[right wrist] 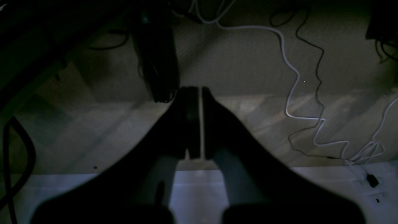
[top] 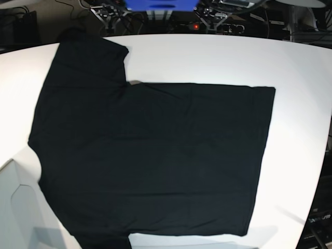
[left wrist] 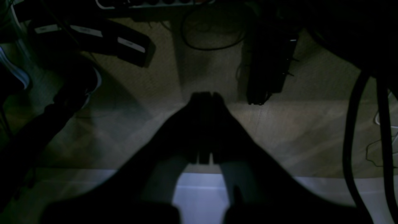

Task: Fold the T-shirt properly

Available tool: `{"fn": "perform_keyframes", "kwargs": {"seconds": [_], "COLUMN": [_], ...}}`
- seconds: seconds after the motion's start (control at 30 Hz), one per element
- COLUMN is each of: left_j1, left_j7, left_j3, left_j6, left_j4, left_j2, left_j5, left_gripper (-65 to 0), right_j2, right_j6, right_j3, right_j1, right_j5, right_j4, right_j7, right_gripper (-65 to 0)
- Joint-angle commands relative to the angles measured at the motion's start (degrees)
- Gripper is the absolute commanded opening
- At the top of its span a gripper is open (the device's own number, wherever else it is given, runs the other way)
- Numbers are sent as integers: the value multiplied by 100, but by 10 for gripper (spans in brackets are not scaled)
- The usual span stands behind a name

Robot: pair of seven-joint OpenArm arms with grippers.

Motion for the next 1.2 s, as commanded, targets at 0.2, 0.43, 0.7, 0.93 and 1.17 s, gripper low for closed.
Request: {"fn": "perform_keyframes", "kwargs": {"seconds": [0.2, 0.43, 0.7, 0.93, 1.17], "left_j1": [31, 31, 31, 31, 629], "left_j7": [-12, -12, -12, -12, 5], "left_j3": [-6, -6, -6, -6, -14], "left_j6": [8, 8, 8, 8, -1], "left_j4": [6, 6, 6, 6, 779], "left_j2": [-15, -15, -15, -15, -77], "left_j5": [16, 16, 16, 16, 16], "left_gripper": [-650, -650, -650, -650, -650], "right_j2": [-1, -1, -10, -10, -10], "right_j6": [97, 97, 97, 97, 97], "right_j3": [-12, -12, -12, -12, -3], "right_j1": [-47, -47, -47, -47, -689], "right_j5": [17, 17, 17, 17, 17], "right_j4": [1, 1, 1, 1, 739], "right_j7": [-19, -19, -19, -19, -10], "right_gripper": [-650, -650, -650, -650, -650]}}
